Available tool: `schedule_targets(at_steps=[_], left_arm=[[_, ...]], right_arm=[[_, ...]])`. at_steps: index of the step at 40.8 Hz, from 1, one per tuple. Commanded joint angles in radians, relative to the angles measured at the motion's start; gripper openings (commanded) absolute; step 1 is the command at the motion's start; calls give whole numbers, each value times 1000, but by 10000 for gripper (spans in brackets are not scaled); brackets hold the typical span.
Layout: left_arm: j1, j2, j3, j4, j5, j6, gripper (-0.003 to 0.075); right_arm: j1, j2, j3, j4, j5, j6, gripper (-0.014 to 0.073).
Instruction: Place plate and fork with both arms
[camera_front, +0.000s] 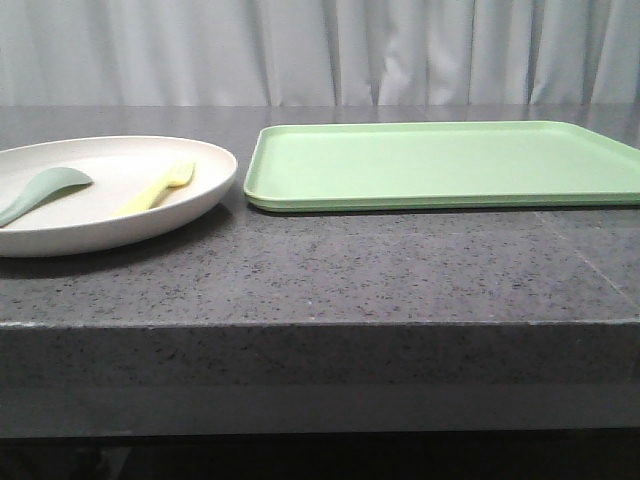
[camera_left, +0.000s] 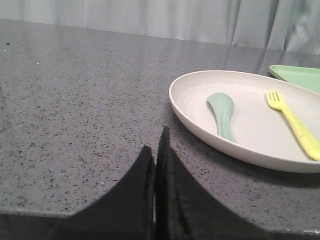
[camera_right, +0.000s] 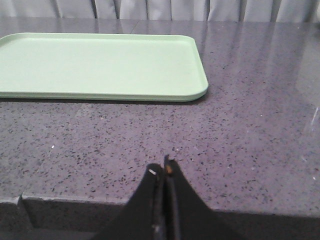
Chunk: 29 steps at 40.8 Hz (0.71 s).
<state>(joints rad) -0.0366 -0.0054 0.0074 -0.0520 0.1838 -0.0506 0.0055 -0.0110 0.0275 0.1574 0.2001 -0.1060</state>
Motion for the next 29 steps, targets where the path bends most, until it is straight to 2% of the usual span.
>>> schedule_targets(at_steps=[1, 29], left_arm=[[3, -21, 1, 0, -86, 1, -18], [3, -21, 1, 0, -86, 1, -18]], right_arm=[[1, -18, -4, 2, -73, 1, -67], [0, -18, -4, 2, -84, 1, -67]])
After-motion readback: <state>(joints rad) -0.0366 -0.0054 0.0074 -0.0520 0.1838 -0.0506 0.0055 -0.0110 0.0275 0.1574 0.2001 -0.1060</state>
